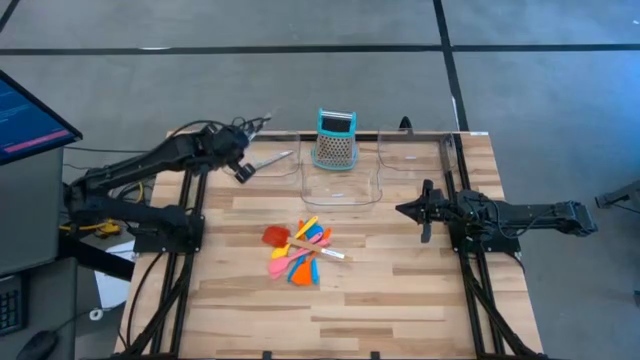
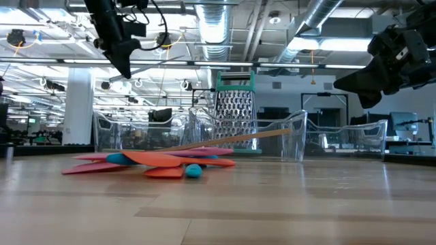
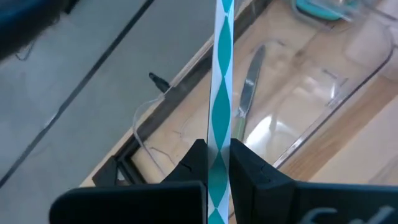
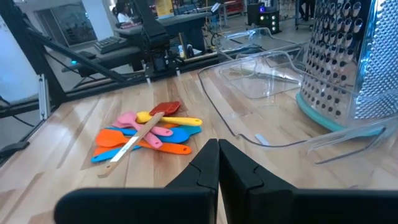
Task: Pick & Place Kitchen Items
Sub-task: Put the blue table knife into the left transparent bin
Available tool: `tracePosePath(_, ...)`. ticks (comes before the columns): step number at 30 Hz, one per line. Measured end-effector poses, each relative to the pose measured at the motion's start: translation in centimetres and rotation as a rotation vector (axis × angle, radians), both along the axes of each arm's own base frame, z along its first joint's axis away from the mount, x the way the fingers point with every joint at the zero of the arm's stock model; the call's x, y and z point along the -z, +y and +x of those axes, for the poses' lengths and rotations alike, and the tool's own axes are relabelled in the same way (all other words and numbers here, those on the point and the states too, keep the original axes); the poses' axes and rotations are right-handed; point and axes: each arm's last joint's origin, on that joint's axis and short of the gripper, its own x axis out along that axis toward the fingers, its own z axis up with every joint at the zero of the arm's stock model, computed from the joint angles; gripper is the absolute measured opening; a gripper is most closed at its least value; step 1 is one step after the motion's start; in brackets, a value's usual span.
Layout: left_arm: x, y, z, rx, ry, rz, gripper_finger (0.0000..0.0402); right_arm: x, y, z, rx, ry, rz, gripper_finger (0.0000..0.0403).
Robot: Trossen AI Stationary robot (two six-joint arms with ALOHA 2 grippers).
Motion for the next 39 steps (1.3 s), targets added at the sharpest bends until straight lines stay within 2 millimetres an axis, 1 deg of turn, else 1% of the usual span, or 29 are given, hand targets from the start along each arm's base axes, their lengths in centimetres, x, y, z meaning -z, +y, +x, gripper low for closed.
tracePosePath(3,0.1,0.5,-0.3,0.028,0.011,-0.031,0.0007,0.0,0.0,0.0,0.001,-0.001,0.001,0.0)
tracePosePath(6,0.6,0.8,-0.3,0.106,0.049,-0.069,0.0007,0.0,0.0,0.0,0.004,-0.001,0.002,0.0)
tracePosePath(10,3.2,1.1,-0.6,0.155,0.174,-0.115,0.0007,0.0,0.0,0.0,0.004,-0.001,0.002,0.0)
tracePosePath(14,6.4,1.6,-1.2,0.178,0.294,-0.17,0.0007,0.0,0.0,0.0,0.003,0.004,0.002,0.0)
tracePosePath(17,7.6,2.3,-1.5,0.208,0.332,-0.16,0.0008,0.0,0.0,0.0,0.003,0.005,0.002,0.0)
tracePosePath(19,8.0,2.9,-1.7,0.236,0.357,-0.166,0.0008,0.1,0.0,0.0,0.003,0.006,0.002,0.0)
tracePosePath(22,7.9,3.8,-1.7,0.244,0.31,-0.15,0.0008,0.1,0.0,0.0,0.003,0.006,0.002,0.0)
tracePosePath(26,7.6,5.1,-1.7,0.25,0.157,-0.155,0.0008,0.1,0.0,0.0,0.003,0.007,0.003,0.0)
tracePosePath(29,7.8,5.8,-1.9,0.238,0.129,-0.176,0.0007,0.1,0.0,0.0,0.003,0.007,0.003,0.0)
tracePosePath(31,8.3,6.2,-2.0,0.223,0.142,-0.197,0.0007,0.1,0.0,0.0,0.003,0.007,0.003,0.0)
tracePosePath(33,8.9,6.7,-1.6,0.226,0.137,-0.217,0.0007,0.1,0.0,0.0,0.003,0.007,0.003,0.0)
tracePosePath(39,12.2,8.3,0.1,0.244,0.164,-0.287,0.0007,0.1,0.0,0.0,0.003,0.008,0.003,0.0)
